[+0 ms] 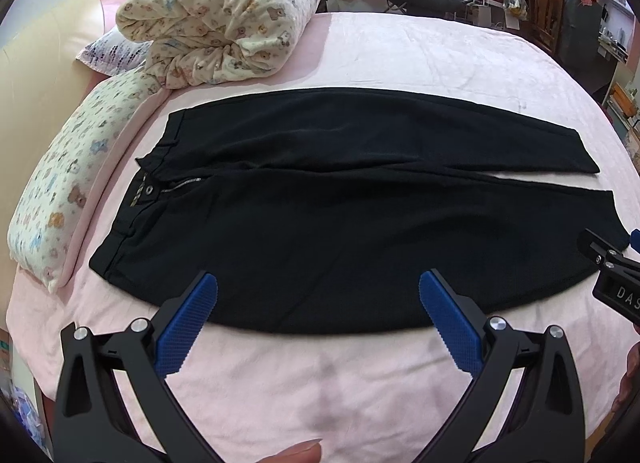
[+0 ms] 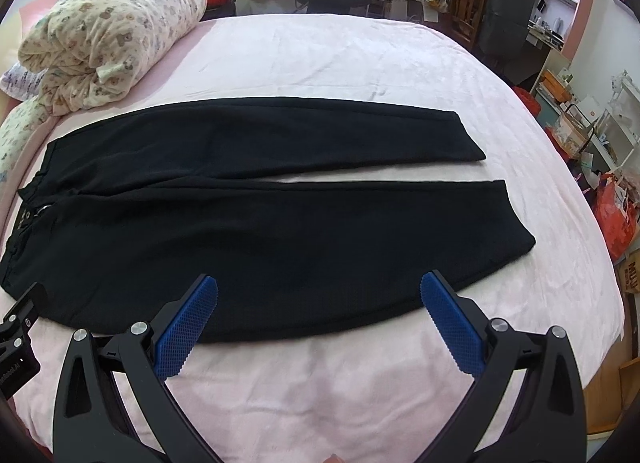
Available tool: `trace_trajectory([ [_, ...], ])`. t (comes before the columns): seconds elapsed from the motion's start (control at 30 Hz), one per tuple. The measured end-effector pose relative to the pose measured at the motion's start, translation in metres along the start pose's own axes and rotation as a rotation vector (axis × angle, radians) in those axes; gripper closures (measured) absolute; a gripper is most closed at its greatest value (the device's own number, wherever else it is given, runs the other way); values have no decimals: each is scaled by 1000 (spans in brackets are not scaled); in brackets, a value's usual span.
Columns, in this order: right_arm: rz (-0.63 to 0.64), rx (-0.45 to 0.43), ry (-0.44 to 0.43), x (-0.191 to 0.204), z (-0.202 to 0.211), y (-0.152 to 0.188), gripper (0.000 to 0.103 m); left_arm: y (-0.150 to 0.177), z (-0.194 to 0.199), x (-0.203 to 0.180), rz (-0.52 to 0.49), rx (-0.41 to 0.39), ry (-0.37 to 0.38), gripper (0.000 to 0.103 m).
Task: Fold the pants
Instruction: 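Grasp the trouser leg hems with the right gripper while the left tool approaches the waistband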
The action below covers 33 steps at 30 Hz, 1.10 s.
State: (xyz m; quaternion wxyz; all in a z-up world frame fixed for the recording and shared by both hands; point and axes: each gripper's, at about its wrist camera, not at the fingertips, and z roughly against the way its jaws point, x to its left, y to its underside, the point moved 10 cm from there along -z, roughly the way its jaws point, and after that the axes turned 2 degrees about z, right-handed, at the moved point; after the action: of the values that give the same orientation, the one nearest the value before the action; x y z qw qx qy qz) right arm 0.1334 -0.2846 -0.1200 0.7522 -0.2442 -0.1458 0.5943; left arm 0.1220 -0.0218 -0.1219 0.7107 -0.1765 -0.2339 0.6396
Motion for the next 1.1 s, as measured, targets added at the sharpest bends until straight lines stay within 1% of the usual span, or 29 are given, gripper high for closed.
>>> trace_trajectory([
  [0.17, -31, 14, -45, -14, -23, -34, 1, -20, -9, -4, 25, 17, -11, 2],
  [0.23, -78, 23, -51, -36, -38, -62, 1, -26, -12, -6, 40, 24, -4, 2],
  [0.27, -96, 29, -50, -44, -44, -70, 1, -29, -14, -7, 47, 29, -2, 2],
  [0.3, -134, 48, -41, -60, -55, -84, 1, -30, -16, -8, 52, 33, 1, 2],
  [0.33, -180, 74, -33, -76, -67, -96, 1, -31, -19, -11, 57, 43, 7, 2],
  [0.37, -262, 113, -50, -98, -82, -111, 1, -31, -22, -14, 63, 57, 14, 2],
  [0.47, -467, 195, -97, -141, -114, -137, 1, -30, -30, -25, 70, 89, 36, 2],
  [0.53, -616, 260, -149, -169, -139, -158, 1, -29, -35, -32, 61, 108, 41, 2],
  [0.57, -657, 280, -157, -178, -148, -164, 1, -29, -39, -36, 56, 118, 49, 2],
  [0.6, -715, 310, -170, -189, -161, -173, 5, -28, -43, -39, 54, 130, 57, 2],
  [0.63, -756, 333, -172, -198, -173, -181, 11, -27, -48, -41, 55, 142, 53, 2],
  [0.7, -789, 366, -149, -209, -191, -192, 18, -25, -56, -41, 66, 159, 51, 2],
  [0.73, -800, 385, -138, -214, -201, -198, 19, -23, -61, -42, 77, 174, 51, 2],
  [0.8, -804, 408, -128, -220, -220, -209, 20, -17, -72, -41, 95, 206, 45, 2],
  [0.87, -811, 419, -99, -227, -238, -217, 20, -12, -78, -42, 100, 221, 41, 2],
  [0.9, -819, 423, -99, -229, -244, -222, 21, -10, -80, -43, 98, 227, 41, 2],
  [0.97, -849, 434, -88, -231, -256, -222, 21, -4, -85, -43, 93, 247, 35, 2],
  [1.0, -859, 443, -86, -230, -260, -220, 25, -1, -87, -43, 92, 258, 32, 2],
  [1.1, -896, 482, -75, -229, -276, -215, 30, 10, -92, -41, 98, 293, 31, 2],
])
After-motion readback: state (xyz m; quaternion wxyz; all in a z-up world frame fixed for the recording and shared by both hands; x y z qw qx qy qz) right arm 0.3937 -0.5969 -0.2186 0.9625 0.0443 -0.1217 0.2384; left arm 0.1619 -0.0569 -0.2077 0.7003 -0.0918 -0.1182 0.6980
